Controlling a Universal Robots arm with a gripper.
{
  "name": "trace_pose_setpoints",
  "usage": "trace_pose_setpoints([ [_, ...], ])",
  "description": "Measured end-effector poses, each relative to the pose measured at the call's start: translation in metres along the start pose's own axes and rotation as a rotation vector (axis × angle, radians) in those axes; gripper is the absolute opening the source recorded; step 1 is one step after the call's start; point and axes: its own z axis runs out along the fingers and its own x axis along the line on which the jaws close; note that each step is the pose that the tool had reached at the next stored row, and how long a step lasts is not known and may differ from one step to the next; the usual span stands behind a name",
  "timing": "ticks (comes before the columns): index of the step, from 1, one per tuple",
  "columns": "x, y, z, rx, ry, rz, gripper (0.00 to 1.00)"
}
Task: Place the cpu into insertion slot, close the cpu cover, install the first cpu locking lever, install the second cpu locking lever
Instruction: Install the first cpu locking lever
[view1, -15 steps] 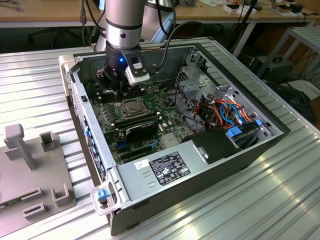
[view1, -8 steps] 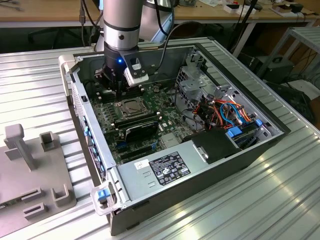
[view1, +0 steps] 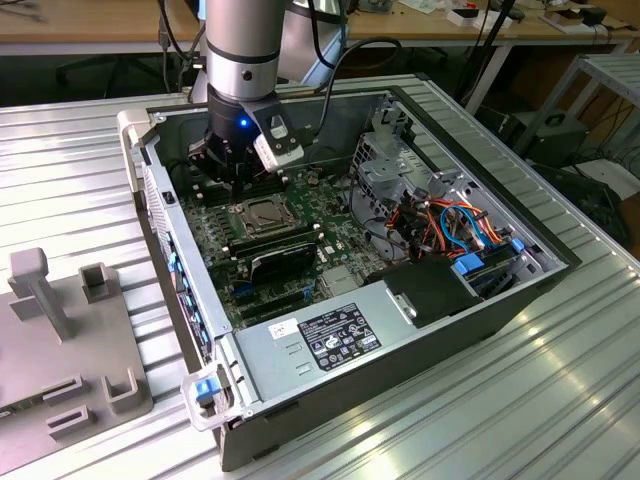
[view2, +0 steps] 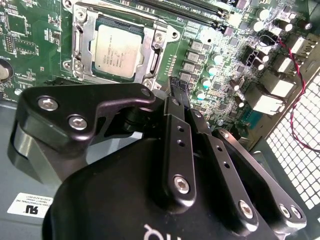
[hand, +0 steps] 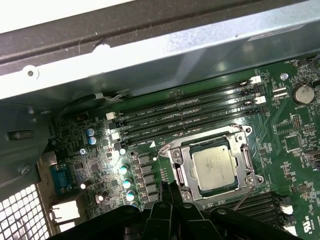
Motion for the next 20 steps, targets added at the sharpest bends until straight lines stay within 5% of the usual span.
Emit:
trace_pose_setpoints([
  [14, 0.0050, -0.0013, -0.0001, -0.0019, 0.0000, -0.005, 0.11],
  [20, 0.0083, 0.0000, -0.0002, -0.0060, 0.0007, -0.065, 0.11],
])
